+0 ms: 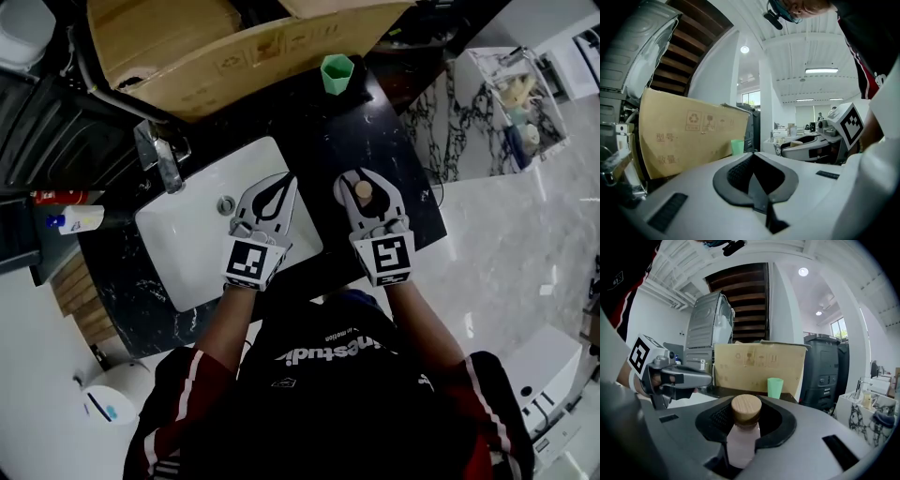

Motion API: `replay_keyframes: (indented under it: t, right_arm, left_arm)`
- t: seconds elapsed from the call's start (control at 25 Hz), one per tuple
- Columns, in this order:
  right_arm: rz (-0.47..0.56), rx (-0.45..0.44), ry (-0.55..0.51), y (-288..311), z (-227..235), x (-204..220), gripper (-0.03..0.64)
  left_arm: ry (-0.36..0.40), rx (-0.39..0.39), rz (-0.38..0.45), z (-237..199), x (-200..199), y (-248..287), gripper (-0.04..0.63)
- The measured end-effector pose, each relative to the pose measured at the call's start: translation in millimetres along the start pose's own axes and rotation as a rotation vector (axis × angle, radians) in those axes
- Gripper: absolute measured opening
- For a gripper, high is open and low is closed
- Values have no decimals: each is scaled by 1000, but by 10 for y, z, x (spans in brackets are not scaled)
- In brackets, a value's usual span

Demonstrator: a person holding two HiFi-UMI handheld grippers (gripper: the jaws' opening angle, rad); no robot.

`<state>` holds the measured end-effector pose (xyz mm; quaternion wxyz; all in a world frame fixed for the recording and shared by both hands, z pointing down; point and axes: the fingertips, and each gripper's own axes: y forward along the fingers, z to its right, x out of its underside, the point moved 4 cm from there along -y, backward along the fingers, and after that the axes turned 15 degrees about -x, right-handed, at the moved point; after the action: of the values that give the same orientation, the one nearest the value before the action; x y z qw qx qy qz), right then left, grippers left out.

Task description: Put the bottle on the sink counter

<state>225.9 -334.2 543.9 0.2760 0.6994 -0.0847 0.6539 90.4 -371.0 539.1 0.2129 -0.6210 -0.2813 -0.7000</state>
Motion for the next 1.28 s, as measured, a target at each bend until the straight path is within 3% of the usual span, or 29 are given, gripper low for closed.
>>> replay_keyframes:
  t: [0.28,0.56,0.64,1.08,1.28]
  right_arm:
    - [-37,1,23,163,91,235,137]
    - [-51,-44,-44,230,34,249,141]
    - [-48,-62,-55,218,10,212,169]
    - [87,-60,-115,-169,-306,-555,175]
    - [179,-87,-107,-372,-806,-959,111]
  left_arm:
    - [-7,-1,-31,-123,93,99,15]
    - [-28,-1,-42,-159,72,107,15]
    - [-23,-6,-45,-179,51,61,15]
    - [-25,-133,9,-504,-323,-699,15]
    - [-20,-216,42,-687,-518,-1359,15]
